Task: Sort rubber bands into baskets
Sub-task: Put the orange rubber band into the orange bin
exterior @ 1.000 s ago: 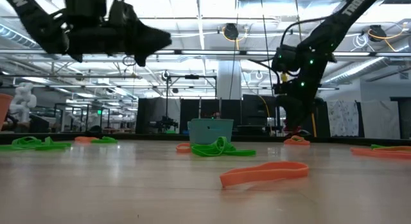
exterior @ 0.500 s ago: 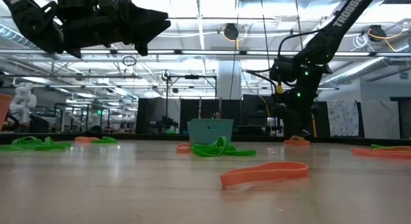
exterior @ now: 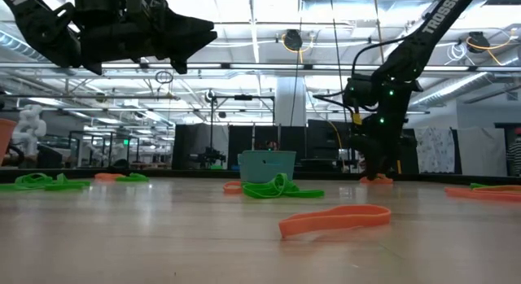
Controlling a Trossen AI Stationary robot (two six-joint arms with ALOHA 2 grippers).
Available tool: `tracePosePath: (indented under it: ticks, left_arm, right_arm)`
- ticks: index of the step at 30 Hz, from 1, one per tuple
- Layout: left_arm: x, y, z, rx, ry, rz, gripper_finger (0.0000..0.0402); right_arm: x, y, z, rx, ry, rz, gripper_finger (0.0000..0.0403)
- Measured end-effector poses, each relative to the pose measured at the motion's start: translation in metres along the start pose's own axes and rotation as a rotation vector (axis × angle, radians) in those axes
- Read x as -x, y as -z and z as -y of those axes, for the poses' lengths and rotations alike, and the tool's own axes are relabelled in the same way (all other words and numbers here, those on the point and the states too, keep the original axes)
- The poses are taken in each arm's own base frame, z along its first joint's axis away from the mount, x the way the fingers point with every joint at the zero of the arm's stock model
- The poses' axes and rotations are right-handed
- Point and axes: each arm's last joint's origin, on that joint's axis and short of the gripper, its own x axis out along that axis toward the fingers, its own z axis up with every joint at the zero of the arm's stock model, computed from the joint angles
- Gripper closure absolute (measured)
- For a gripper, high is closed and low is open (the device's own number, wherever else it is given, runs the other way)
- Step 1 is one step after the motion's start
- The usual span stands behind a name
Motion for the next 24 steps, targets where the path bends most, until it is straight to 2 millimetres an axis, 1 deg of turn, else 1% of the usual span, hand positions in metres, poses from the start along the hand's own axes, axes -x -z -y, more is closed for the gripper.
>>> tracePosePath:
  ticks: [4,11,15,20,24]
  left_arm:
    - [0.0000,0.0002,0.0000,0.001,0.000,-0.002,0.0279]
    - [-0.0001,0.0002,0.0000,0.001,0.000,-0.003,0.0279]
    - [-0.0002,0.0000,-0.0001,0.001,0.000,-0.002,0.0279]
    - [-0.0002,0.0005,-0.0001,0.003,-0.001,-0.007,0.0279]
    - [-0.0002,0.0022,-0.0003,0.009,-0.002,-0.024,0.0279]
  right_arm:
    - [0.0000,0.0019,0.0005,0.000,0.005,-0.020,0.0247]
    - [0.0000,-0.0001,0.0000,0.006,0.000,0.001,0.0299]
    - [0.0003,-0.0022,-0.0005,0.028,-0.004,0.024,0.0320]
    - [0.0005,-0.0047,-0.0011,0.046,-0.009,0.050,0.0322]
    - [0.0005,-0.0046,-0.0010,0.048,-0.009,0.048,0.0302]
